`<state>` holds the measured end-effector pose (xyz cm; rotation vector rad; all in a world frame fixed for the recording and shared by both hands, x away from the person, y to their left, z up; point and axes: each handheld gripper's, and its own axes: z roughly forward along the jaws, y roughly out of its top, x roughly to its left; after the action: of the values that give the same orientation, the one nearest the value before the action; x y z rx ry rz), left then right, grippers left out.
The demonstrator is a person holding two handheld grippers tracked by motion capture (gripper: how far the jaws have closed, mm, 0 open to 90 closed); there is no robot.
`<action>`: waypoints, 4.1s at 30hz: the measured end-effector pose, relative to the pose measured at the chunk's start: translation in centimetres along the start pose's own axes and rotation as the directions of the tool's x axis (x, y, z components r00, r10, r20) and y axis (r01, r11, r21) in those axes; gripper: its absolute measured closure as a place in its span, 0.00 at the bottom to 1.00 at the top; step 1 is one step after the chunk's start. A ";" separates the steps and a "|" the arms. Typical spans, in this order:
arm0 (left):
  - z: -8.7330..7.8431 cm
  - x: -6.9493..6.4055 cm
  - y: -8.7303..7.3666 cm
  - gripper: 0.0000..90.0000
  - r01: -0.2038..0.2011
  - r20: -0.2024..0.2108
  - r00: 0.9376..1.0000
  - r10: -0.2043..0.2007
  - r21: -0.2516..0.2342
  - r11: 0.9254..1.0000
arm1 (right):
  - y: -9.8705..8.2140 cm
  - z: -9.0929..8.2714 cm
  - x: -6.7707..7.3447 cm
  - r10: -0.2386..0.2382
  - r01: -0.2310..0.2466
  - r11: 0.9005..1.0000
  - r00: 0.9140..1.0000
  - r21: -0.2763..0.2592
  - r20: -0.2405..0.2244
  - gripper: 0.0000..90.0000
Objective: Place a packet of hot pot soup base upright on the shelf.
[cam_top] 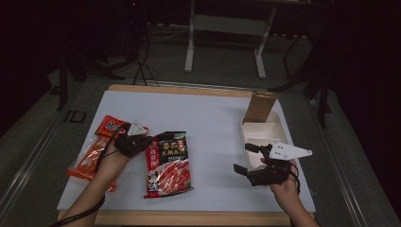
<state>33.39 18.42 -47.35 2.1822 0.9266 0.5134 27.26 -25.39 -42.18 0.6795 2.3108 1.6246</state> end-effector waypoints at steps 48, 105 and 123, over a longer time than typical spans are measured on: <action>-8.8 -9.3 6.7 0.99 -0.198 0.072 0.967 0.246 -0.400 0.895 | 2.4 0.9 1.7 -0.010 0.009 1.000 0.998 -0.023 -0.056 0.13; -8.8 -9.1 7.8 0.03 0.042 0.225 0.970 0.090 -0.524 0.851 | 7.2 0.1 0.6 -0.034 0.031 0.992 0.999 -0.122 -0.018 0.87; -7.0 -8.3 1.3 0.03 0.069 0.229 0.972 0.048 -0.478 0.876 | 9.8 -3.5 -4.0 -0.001 0.022 0.984 0.993 -0.179 0.117 0.87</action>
<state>24.41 14.73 -42.35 1.7320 0.6001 0.4154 31.45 -27.51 -32.09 0.6985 2.0527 1.7145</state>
